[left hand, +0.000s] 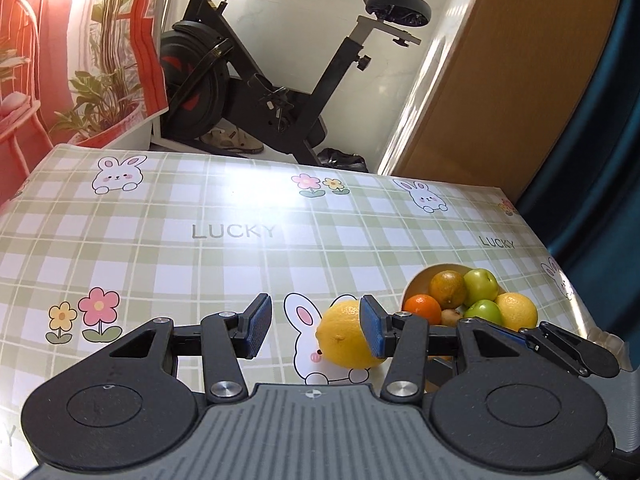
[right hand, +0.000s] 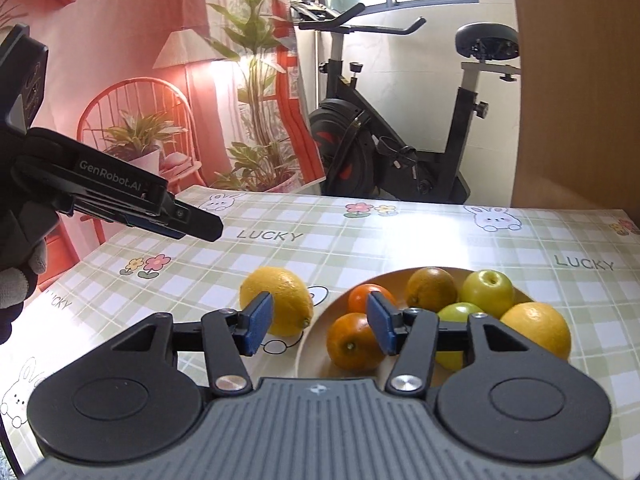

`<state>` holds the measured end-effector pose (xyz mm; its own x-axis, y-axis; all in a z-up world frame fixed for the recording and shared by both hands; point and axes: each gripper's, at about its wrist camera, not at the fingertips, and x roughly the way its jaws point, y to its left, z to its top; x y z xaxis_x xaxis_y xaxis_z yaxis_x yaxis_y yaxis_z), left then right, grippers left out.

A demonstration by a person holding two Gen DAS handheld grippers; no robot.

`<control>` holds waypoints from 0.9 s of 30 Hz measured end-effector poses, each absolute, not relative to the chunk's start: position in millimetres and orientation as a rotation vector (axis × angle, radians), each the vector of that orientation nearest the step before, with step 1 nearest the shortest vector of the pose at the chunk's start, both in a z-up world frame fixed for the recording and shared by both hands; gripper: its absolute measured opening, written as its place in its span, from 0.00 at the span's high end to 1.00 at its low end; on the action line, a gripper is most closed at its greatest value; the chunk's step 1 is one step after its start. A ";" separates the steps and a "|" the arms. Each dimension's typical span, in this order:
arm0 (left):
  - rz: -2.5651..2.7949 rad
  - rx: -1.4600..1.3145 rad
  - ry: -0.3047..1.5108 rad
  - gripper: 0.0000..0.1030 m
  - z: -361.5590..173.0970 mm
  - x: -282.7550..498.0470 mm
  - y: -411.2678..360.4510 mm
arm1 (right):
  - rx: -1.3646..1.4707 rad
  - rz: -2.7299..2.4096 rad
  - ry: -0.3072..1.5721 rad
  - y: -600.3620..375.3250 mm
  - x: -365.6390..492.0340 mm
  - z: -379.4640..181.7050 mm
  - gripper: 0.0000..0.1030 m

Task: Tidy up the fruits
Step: 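Move the left tool from the plate to the yellow lemon on the cloth, then close the left tool's fingers around the lemon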

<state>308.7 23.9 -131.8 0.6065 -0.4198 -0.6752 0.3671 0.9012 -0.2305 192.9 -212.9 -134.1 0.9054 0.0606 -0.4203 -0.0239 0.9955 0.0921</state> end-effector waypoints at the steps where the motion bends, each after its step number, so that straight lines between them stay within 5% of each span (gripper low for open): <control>1: -0.457 -0.077 0.802 0.50 -134.4 310.8 25.5 | 0.069 0.062 0.444 -209.3 198.8 -134.5 0.42; 22: -0.513 -0.103 0.863 0.49 -169.2 328.2 16.2 | -0.006 0.154 0.586 -180.6 270.3 -166.3 0.35; 27: -0.536 -0.108 0.878 0.35 -176.2 331.5 13.8 | 0.014 0.180 0.592 -182.2 268.4 -168.0 0.39</control>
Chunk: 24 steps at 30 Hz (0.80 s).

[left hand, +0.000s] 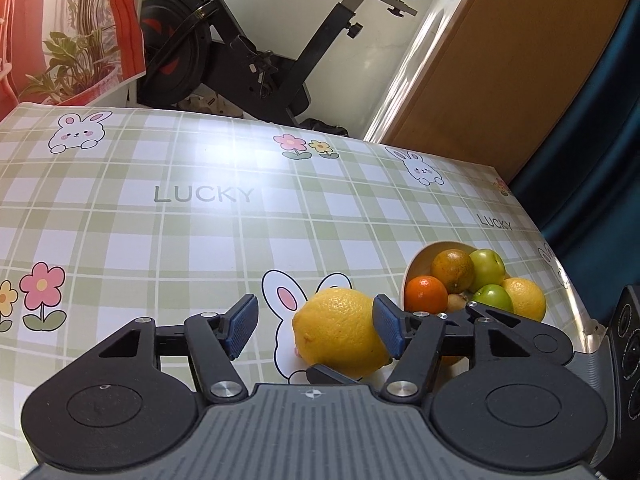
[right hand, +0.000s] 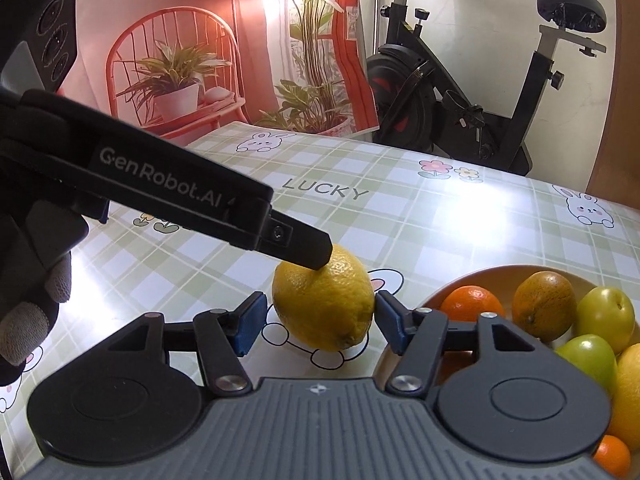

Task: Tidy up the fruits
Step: 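Close the left tool's fingers around the lemon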

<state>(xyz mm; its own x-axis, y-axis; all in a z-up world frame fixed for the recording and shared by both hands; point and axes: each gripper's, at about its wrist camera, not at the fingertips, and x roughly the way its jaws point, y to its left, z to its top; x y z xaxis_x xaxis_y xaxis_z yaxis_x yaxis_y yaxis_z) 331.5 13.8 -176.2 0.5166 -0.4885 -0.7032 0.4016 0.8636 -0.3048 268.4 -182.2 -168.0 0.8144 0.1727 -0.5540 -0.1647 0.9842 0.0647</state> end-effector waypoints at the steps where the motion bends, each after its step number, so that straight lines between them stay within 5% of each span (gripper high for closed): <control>1: -0.542 -0.114 0.881 0.35 -177.2 332.0 13.9 | 0.009 0.179 0.590 -181.3 268.4 -168.3 0.39; 24: -0.651 -0.135 0.885 0.45 -187.6 316.8 32.3 | -0.021 0.226 0.586 -169.2 260.2 -170.8 0.40</control>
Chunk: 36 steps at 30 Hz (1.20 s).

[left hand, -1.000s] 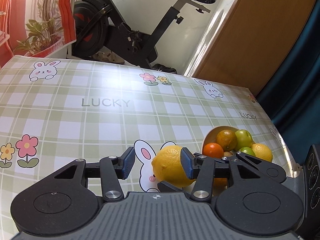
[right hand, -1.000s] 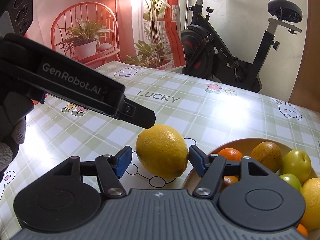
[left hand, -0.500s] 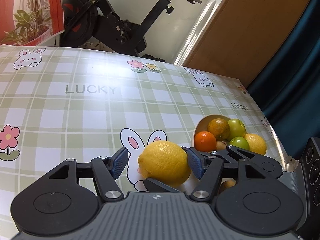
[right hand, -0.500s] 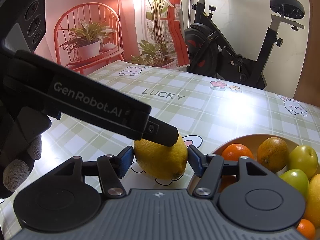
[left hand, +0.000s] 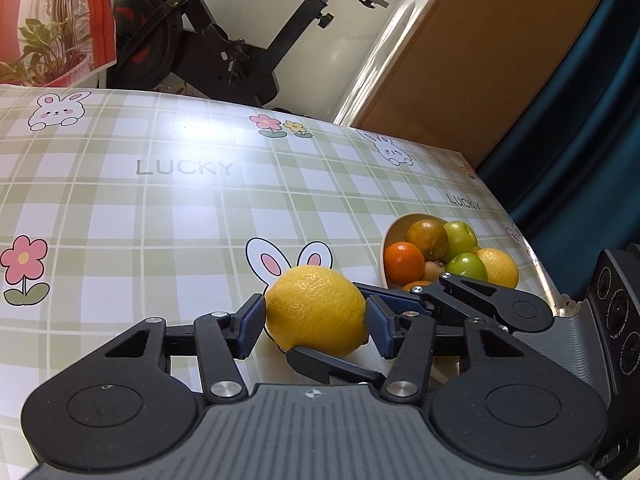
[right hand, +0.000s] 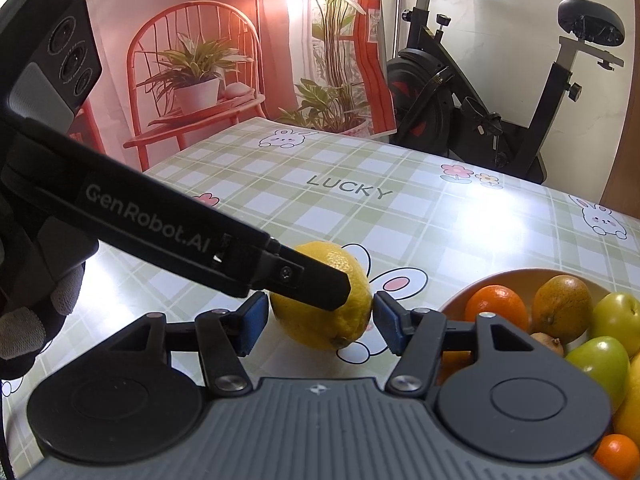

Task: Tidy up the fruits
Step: 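Close the left tool's fingers around the lemon, then carry the lemon with the left tool over the plate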

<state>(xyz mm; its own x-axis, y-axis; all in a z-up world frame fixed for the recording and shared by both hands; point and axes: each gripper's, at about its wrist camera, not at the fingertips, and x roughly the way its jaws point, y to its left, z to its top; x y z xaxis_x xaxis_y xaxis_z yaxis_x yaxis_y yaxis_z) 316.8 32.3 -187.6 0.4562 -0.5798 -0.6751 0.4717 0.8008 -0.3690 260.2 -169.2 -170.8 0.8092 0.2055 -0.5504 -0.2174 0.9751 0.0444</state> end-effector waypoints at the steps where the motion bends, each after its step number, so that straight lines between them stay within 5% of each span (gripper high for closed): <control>1: -0.651 -0.136 0.883 0.45 -187.7 315.7 33.2 | -0.021 0.226 0.585 -168.7 260.4 -171.1 0.40; 36: -0.624 -0.039 0.796 0.49 -153.1 235.5 7.0 | 0.074 0.228 0.489 -176.1 188.9 -161.1 0.43</control>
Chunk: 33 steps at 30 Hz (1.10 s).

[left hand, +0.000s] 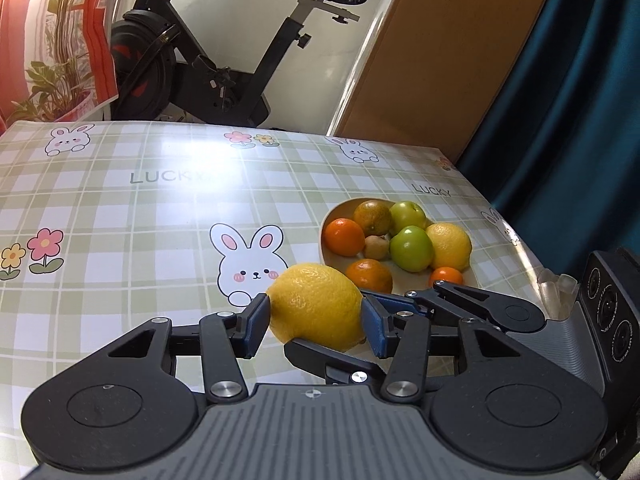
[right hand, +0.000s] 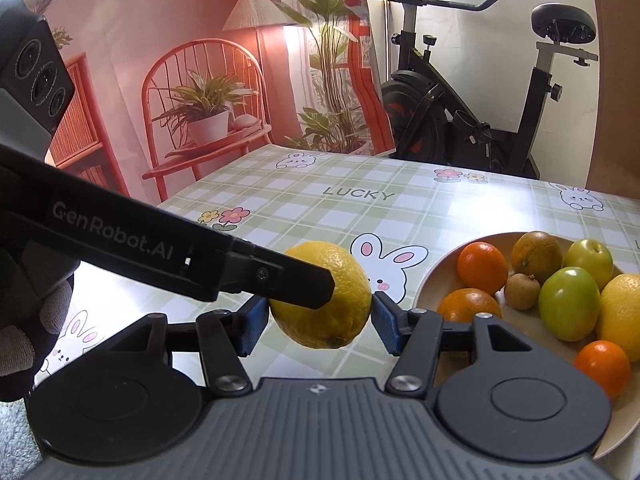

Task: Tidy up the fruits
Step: 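Carry the lemon with the left tool over the plate, then lower the lemon onto the plate and open the left tool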

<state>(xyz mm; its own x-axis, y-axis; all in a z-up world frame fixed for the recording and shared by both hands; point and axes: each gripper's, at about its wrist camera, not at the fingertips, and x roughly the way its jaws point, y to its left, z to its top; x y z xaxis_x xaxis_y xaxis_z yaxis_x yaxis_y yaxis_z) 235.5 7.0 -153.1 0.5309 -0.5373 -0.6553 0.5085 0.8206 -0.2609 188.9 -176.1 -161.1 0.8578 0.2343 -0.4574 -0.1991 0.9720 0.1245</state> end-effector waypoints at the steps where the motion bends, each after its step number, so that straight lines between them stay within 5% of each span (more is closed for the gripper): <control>1: -0.629 -0.025 0.792 0.49 -150.6 233.1 1.5 | 0.082 0.225 0.478 -178.4 184.1 -159.4 0.43; 33: -0.723 0.176 0.813 0.48 -162.1 242.5 -117.8 | 0.217 -0.016 0.428 -270.4 144.2 -165.0 0.43</control>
